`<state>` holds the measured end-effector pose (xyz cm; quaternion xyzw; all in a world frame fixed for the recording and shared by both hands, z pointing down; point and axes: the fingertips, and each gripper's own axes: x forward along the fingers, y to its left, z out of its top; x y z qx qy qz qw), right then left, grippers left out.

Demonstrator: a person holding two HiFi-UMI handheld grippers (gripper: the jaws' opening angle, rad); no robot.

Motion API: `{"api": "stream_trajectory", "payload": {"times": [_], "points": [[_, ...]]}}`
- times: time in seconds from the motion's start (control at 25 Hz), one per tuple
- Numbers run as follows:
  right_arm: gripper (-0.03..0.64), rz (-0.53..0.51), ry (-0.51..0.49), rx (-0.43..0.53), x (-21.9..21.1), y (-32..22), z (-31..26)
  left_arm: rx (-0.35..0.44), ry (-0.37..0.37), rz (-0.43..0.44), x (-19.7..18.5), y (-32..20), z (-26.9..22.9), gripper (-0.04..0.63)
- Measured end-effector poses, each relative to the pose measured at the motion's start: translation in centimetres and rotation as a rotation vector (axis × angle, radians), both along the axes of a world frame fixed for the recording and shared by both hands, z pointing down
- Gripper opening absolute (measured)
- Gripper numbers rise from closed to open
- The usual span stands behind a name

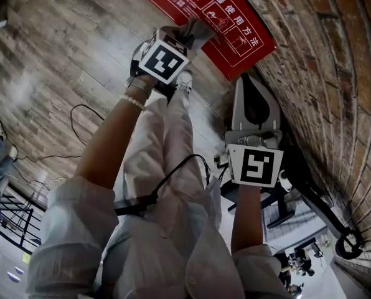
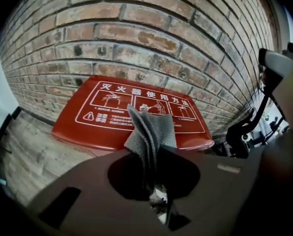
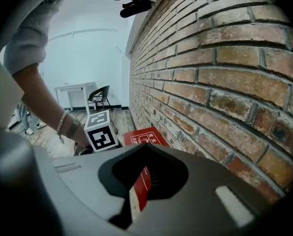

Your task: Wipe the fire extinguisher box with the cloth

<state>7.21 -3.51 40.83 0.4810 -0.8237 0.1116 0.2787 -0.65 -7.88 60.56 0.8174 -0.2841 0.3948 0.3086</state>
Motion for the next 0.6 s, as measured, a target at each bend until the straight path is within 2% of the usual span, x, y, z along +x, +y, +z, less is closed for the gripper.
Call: {"api": "stream_trajectory", "payload": {"times": [0.4,0.6], "points": [[0.006,-0.013,0.006,-0.005,-1.7,-0.2,0.2,0.034,-0.039,-0.062,-5.1,-3.8,0.2,0.012],[0.006,-0.022,0.006,-0.006,-2.5,-0.2,0.4,0.058,-0.059,-0.050,-6.7,-4.9,0.2,0.012]]}}
